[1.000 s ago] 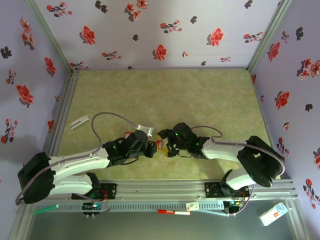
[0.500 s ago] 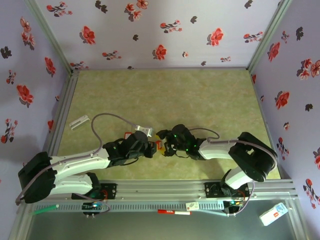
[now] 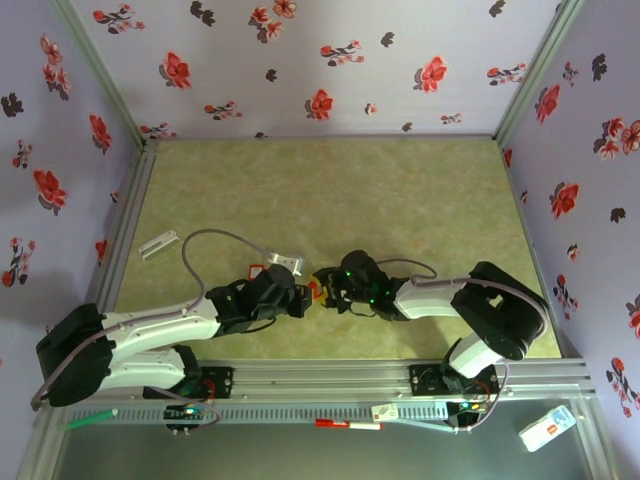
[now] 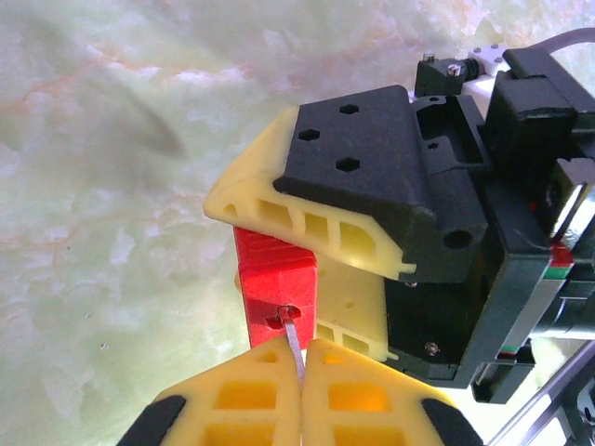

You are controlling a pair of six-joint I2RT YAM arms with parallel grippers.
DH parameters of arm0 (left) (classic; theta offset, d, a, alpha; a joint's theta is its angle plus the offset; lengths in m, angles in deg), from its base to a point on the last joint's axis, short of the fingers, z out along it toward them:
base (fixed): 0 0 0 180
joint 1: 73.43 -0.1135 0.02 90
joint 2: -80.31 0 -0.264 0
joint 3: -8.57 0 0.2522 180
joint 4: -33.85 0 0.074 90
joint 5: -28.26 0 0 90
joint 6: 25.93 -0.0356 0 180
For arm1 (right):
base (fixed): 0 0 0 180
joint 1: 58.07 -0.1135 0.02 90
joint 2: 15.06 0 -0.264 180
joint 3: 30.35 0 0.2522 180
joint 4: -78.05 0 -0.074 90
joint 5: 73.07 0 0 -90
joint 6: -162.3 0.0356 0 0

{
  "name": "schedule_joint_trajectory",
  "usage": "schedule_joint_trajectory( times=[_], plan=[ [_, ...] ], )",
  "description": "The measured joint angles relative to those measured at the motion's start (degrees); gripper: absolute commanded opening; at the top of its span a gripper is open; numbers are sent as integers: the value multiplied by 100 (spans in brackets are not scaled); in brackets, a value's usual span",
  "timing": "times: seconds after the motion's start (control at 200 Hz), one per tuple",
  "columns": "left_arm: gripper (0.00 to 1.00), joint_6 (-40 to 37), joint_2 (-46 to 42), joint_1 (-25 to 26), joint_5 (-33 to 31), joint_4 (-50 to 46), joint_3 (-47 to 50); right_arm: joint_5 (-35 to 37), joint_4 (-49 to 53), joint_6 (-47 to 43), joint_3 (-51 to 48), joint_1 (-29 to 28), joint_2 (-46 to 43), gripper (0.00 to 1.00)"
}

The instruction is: Unlock with the key

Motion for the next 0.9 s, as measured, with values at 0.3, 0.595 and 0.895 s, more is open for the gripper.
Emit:
schedule_joint_trajectory(
  times=[0.3, 0.595, 0.895],
  plan=[
    [0, -2, 0, -11, -2, 28, 70, 37, 251, -37, 120, -26, 0, 4],
    [0, -140, 144, -26, -55, 131, 70, 420, 796, -39, 378, -170, 0, 0],
    [0, -562, 291, -13, -42, 122, 9, 616, 953, -17, 380, -229, -13, 0]
  ],
)
